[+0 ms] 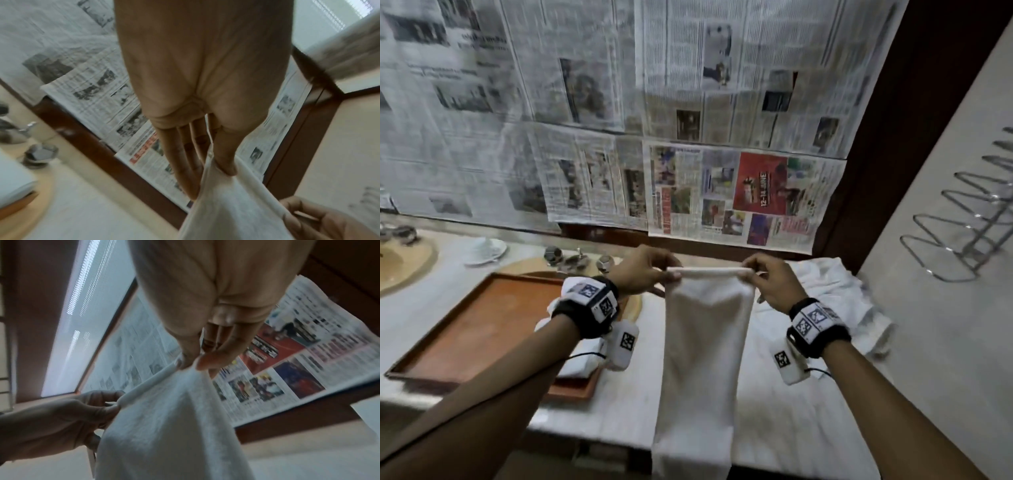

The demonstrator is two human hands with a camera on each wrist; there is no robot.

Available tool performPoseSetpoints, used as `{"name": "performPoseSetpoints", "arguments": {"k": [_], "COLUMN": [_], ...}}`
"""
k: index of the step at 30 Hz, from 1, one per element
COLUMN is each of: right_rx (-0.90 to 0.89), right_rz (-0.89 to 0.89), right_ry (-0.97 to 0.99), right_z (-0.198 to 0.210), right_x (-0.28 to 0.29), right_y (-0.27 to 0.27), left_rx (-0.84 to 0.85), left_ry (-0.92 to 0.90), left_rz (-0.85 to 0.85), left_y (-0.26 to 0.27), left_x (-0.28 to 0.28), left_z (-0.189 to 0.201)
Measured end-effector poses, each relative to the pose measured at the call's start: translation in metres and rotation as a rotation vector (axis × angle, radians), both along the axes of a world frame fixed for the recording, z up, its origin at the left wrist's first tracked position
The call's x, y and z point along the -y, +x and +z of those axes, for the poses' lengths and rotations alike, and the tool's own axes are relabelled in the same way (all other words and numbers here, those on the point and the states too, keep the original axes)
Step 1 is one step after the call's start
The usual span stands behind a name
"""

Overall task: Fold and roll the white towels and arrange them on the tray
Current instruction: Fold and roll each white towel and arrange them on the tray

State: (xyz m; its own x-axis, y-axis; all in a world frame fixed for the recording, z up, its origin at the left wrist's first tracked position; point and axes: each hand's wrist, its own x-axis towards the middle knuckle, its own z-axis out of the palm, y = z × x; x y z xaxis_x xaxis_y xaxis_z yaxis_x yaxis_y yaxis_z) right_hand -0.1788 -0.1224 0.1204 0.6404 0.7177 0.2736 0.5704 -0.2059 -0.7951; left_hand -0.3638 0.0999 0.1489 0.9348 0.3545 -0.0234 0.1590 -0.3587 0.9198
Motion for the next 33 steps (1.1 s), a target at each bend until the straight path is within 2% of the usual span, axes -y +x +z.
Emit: {"name": "performPoseSetpoints", "arguments": {"k": [5, 8, 11, 13, 16, 18, 25, 28, 33], "right_rx": [-0.038, -0.007, -0.009, -0.013, -0.039, -0.054, -0.089, -0.088, -0.08], "right_rz": [-0.032, -0.075, -0.122, -0.135, -0.171, -0.213, -0.303, -0.322, -0.251], "right_ry": [-0.129, -0.247, -0.335, -0.358, -0.38, -0.391, -0.321, -0.287, -0.381], "right_z": [-0.067, -0.092, -0.107, -0.115, -0.123, -0.127, -0.14, -0.157, -0.184], "right_x": [-0.026, -0.046, -0.069, -0.088, -0.119, -0.14, -0.194, -0.201, -0.183], "right_y": [0.029, 0.056, 0.087, 0.109, 0.145, 0.17, 0.236, 0.246, 0.219], "left_rx": [-0.121, -0.18, -0.24, -0.281, -0.307, -0.295, -0.204, -0.164, -0.25], "left_ry": [0.129, 0.286, 0.346, 0.324, 0.183, 0.088, 0.003, 0.006, 0.102], "left_rz": [0.005, -0.019, -0.009, 0.018, 0.071, 0.116, 0.204, 0.203, 0.154], "left_y": [0.037, 0.068, 0.105, 0.132, 0.176, 0.205, 0.283, 0.292, 0.267], "left_x": [-0.028, -0.052, -0.076, -0.093, -0.115, -0.13, -0.177, -0.181, -0.172], "left_z": [-0.065, -0.09, -0.109, -0.117, -0.124, -0.128, -0.156, -0.175, -0.206]}}
